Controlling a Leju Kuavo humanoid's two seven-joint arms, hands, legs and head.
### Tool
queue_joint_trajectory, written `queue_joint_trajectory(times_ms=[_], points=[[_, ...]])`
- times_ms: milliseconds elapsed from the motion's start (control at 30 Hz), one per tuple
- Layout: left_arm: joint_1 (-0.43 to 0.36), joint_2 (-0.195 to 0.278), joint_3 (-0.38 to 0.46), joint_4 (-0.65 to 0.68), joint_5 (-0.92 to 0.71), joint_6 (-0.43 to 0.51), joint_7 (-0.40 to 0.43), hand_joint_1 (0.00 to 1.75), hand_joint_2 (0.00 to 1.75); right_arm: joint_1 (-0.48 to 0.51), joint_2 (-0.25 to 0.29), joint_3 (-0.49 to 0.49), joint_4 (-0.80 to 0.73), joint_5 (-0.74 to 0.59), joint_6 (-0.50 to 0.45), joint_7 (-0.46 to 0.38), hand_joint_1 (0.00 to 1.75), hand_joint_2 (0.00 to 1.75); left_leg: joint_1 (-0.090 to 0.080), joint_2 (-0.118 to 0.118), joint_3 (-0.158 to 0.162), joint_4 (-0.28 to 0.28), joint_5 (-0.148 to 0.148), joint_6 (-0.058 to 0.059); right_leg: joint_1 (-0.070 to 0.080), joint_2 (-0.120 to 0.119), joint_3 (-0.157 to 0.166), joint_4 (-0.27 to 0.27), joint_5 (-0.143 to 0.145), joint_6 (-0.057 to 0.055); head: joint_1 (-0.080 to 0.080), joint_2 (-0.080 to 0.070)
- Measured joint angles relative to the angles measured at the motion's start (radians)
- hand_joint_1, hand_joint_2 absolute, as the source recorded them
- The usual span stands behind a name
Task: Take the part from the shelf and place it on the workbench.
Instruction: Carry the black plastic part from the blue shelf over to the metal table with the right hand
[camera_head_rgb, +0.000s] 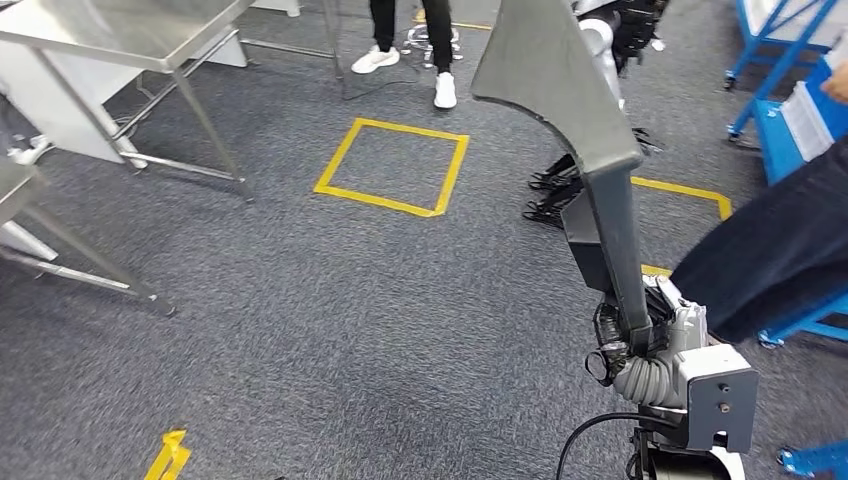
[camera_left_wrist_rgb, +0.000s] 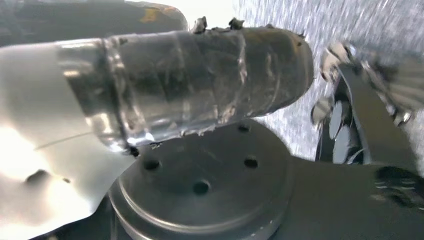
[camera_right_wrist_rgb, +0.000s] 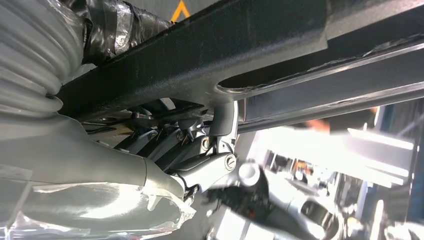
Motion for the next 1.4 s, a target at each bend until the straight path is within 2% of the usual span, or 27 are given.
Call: queue_joint_trajectory(times_ms=[33,67,100,167,233,300,333,400,467,533,567,600,667,700,767,833,867,900,967,1033,1067,1100,1133,1200,1267,1333,1400], points=[[0.0,0.001,0.0,0.0,0.0,0.0,0.0,0.0,0.0,0.0,0.0,0.0,0.0,0.0,0.0,0.001,1.75,1.75,0.001,0.004,-0.012,0.027,-0.003,-0.001,0.001,-0.014,0.0,0.0,-0.001,0.0,0.0,0.0],[0.0,0.001,0.0,0.0,0.0,0.0,0.001,0.0,0.0,-0.002,0.001,0.0,0.0,-0.001,0.0,0.002,1.75,1.75,0.002,0.008,-0.002,0.011,0.014,-0.001,0.002,-0.028,0.0,0.001,-0.002,0.0,0.0,0.0],[0.001,0.002,0.0,0.0,0.0,0.001,0.001,0.0,0.0,-0.003,0.002,0.0,0.0,-0.002,0.0,0.003,1.75,1.75,0.001,0.017,0.028,-0.043,0.045,0.001,0.003,-0.041,0.001,0.001,-0.003,0.001,0.0,0.0],[-0.001,0.003,0.0,0.0,0.0,0.002,0.001,0.0,0.0,-0.007,0.004,0.0,0.0,-0.002,0.001,0.004,1.75,1.75,-0.005,0.07,0.115,-0.198,0.104,0.009,0.006,-0.063,0.005,0.004,-0.008,0.006,0.0,0.0],[-0.006,0.004,0.0,0.0,0.0,0.002,0.001,0.0,0.0,-0.01,0.004,-0.001,0.0,-0.002,0.001,0.004,1.75,1.75,-0.013,0.103,0.158,-0.282,0.124,0.02,0.011,-0.086,0.009,0.007,-0.012,0.015,0.001,0.0],[-0.008,0.004,0.0,0.0,0.0,0.002,0.002,0.0,0.0,-0.012,0.004,0.0,0.0,-0.002,0.001,0.005,1.75,1.75,-0.015,0.079,0.156,-0.29,0.127,0.029,0.011,-0.114,0.012,0.006,-0.015,0.025,0.003,0.0],[-0.007,0.003,0.0,0.0,-0.001,0.003,0.002,0.0,0.0,-0.013,0.004,0.0,-0.001,-0.002,0.002,0.005,1.75,1.75,-0.014,0.064,0.156,-0.293,0.131,0.034,0.01,-0.112,0.012,0.009,-0.02,0.031,0.003,0.0],[-0.004,0.002,0.0,0.0,-0.003,0.005,0.003,0.0,0.0,-0.015,0.004,-0.001,-0.002,-0.002,0.003,0.005,1.75,1.75,-0.007,0.038,0.156,-0.299,0.139,0.044,0.006,-0.059,-0.014,0.07,-0.059,0.044,0.008,0.0],[-0.005,0.0,0.0,0.0,-0.005,0.005,0.002,0.0,0.0,-0.011,0.004,-0.001,-0.003,-0.002,0.003,0.004,1.75,1.75,-0.004,0.012,0.152,-0.299,0.144,0.05,0.003,0.006,-0.082,0.211,-0.125,0.051,0.014,0.0],[-0.007,-0.001,0.0,0.0,-0.005,0.001,0.001,0.0,0.0,0.0,0.003,0.0,-0.003,-0.004,0.003,0.001,1.75,1.75,-0.004,-0.018,0.147,-0.296,0.146,0.052,0.002,0.024,-0.138,0.317,-0.153,0.052,0.015,0.0],[-0.006,-0.002,0.0,0.0,-0.006,0.0,0.0,0.0,0.0,0.004,0.003,0.0,-0.002,-0.005,0.003,0.0,1.75,1.75,-0.004,-0.035,0.146,-0.294,0.146,0.052,0.002,0.027,-0.141,0.315,-0.139,0.05,0.015,0.0],[-0.005,-0.003,0.0,0.0,-0.006,0.0,0.0,0.0,0.0,0.005,0.003,0.001,-0.002,-0.007,0.003,-0.002,1.75,1.75,-0.004,-0.051,0.146,-0.292,0.146,0.051,0.002,0.031,-0.125,0.274,-0.109,0.048,0.015,0.0],[-0.004,-0.004,0.0,0.0,-0.007,-0.001,-0.001,0.0,0.0,0.003,0.003,0.001,-0.001,-0.009,0.003,-0.003,1.75,1.75,-0.005,-0.08,0.144,-0.285,0.145,0.046,-0.001,0.065,-0.063,0.133,-0.04,0.043,0.016,0.0],[-0.004,-0.005,0.0,0.0,-0.008,-0.001,-0.001,0.0,0.0,0.002,0.003,0.001,-0.001,-0.01,0.003,-0.003,1.75,1.75,-0.006,-0.093,0.14,-0.281,0.144,0.041,-0.004,0.084,-0.038,0.077,-0.02,0.041,0.015,0.0],[-0.004,-0.005,0.0,0.0,-0.009,-0.001,-0.002,0.0,0.0,0.001,0.003,0.002,-0.002,-0.012,0.003,-0.003,1.75,1.75,-0.004,-0.115,0.129,-0.275,0.145,0.029,-0.005,0.103,-0.02,0.031,-0.014,0.036,0.014,0.0],[-0.001,-0.001,0.0,0.0,-0.01,-0.001,-0.002,0.0,0.0,0.002,0.003,0.003,-0.001,-0.013,0.003,-0.003,1.75,1.75,0.0,-0.132,0.123,-0.276,0.147,0.017,-0.004,0.08,-0.014,0.027,-0.012,0.026,0.015,0.0],[0.002,0.001,0.0,0.0,-0.01,0.0,-0.003,0.0,0.0,0.002,0.003,0.003,-0.001,-0.013,0.003,-0.004,1.75,1.75,-0.001,-0.122,0.12,-0.27,0.142,0.012,-0.005,0.068,-0.01,0.023,-0.009,0.019,0.013,0.0],[0.003,0.003,0.0,0.0,-0.01,0.0,-0.003,0.0,0.0,0.002,0.003,0.003,-0.002,-0.013,0.003,-0.005,1.75,1.75,-0.002,-0.096,0.108,-0.244,0.124,0.009,-0.006,0.055,-0.006,0.017,-0.006,0.014,0.009,0.0],[0.003,0.004,0.0,0.0,-0.012,0.0,-0.004,0.0,0.0,0.004,0.004,0.003,-0.003,-0.014,0.003,-0.006,1.75,1.75,-0.002,-0.029,0.059,-0.135,0.061,0.004,-0.006,0.031,-0.004,0.01,-0.001,0.008,0.002,0.0],[0.001,0.006,0.0,0.0,-0.015,-0.001,-0.004,0.0,0.0,0.006,0.003,0.003,-0.003,-0.014,0.002,-0.007,1.75,1.75,0.0,0.0,-0.002,-0.004,0.009,-0.001,-0.004,0.003,-0.004,0.01,-0.002,0.006,0.0,0.0],[0.001,0.006,0.0,0.0,-0.016,-0.001,-0.004,0.0,0.0,0.008,0.003,0.004,-0.003,-0.014,0.002,-0.007,1.75,1.75,0.0,0.006,-0.016,0.026,0.005,-0.002,-0.003,-0.012,-0.004,0.01,-0.003,0.006,0.0,0.0],[0.002,0.006,0.0,0.0,-0.017,-0.001,-0.004,0.0,0.0,0.008,0.003,0.004,-0.003,-0.014,0.001,-0.007,1.75,1.75,0.0,0.01,-0.005,0.008,0.023,-0.002,-0.003,-0.026,-0.003,0.011,-0.005,0.007,0.0,0.0],[0.002,0.007,0.0,0.0,-0.018,0.0,-0.004,0.0,0.0,0.009,0.003,0.004,-0.003,-0.014,0.001,-0.007,1.75,1.75,0.0,0.018,0.024,-0.047,0.053,-0.001,-0.003,-0.038,-0.002,0.012,-0.007,0.009,0.0,0.0],[0.001,0.007,0.0,0.0,-0.018,0.001,-0.004,0.0,0.0,0.009,0.003,0.004,-0.003,-0.014,0.0,-0.007,1.75,1.75,-0.005,0.066,0.103,-0.191,0.11,0.007,0.0,-0.059,0.002,0.016,-0.013,0.016,-0.001,0.0],[-0.003,0.007,0.0,0.0,-0.019,0.001,-0.004,0.0,0.0,0.011,0.003,0.004,-0.004,-0.014,-0.002,-0.009,1.75,1.75,-0.012,0.096,0.138,-0.263,0.127,0.018,0.005,-0.08,0.004,0.021,-0.019,0.026,0.001,0.0],[-0.004,0.007,0.0,0.0,-0.02,0.003,-0.004,0.0,0.0,0.015,0.002,0.005,-0.005,-0.014,-0.003,-0.01,1.75,1.75,-0.013,0.075,0.138,-0.27,0.129,0.029,0.006,-0.105,0.007,0.02,-0.023,0.038,0.004,0.0],[-0.001,0.004,0.0,0.0,-0.021,0.007,-0.004,0.0,0.0,0.018,-0.001,0.006,-0.007,-0.014,-0.004,-0.011,1.75,1.75,-0.008,0.047,0.141,-0.277,0.134,0.039,0.004,-0.08,0.002,0.044,-0.046,0.051,0.006,0.0]])
